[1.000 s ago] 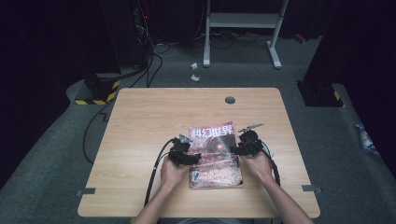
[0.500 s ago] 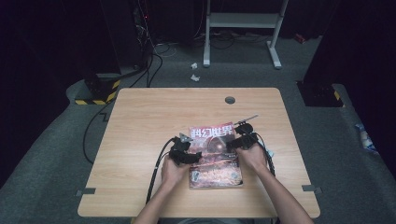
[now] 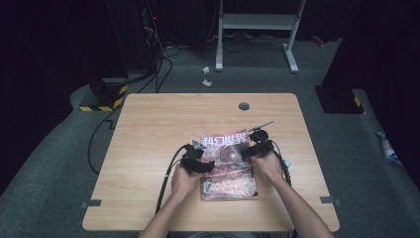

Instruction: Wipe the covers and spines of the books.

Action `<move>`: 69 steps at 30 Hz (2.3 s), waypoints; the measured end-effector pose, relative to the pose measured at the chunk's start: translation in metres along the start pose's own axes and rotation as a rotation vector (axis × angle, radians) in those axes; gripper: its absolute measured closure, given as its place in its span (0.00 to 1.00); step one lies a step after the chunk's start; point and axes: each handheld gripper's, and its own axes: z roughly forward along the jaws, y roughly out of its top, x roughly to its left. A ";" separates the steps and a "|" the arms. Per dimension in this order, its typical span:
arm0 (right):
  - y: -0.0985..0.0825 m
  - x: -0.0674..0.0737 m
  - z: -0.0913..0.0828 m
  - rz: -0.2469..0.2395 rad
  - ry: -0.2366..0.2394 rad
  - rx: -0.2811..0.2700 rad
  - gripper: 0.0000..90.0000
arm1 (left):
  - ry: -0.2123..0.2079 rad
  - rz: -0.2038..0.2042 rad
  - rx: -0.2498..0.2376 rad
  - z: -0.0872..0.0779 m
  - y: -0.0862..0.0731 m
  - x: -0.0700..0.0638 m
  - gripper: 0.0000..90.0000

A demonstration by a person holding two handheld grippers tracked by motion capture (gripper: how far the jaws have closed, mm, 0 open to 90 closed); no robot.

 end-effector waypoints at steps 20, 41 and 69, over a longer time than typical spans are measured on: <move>-0.004 0.013 -0.011 -0.056 0.090 -0.001 0.71 | 0.004 -0.009 0.009 0.000 0.001 -0.001 0.38; -0.003 0.027 -0.021 -0.116 0.135 -0.060 0.97 | -0.073 -0.041 0.029 -0.002 0.002 0.007 0.26; 0.007 0.047 -0.059 -0.199 0.241 -0.161 0.98 | -0.204 -0.082 0.019 0.000 0.000 0.012 0.03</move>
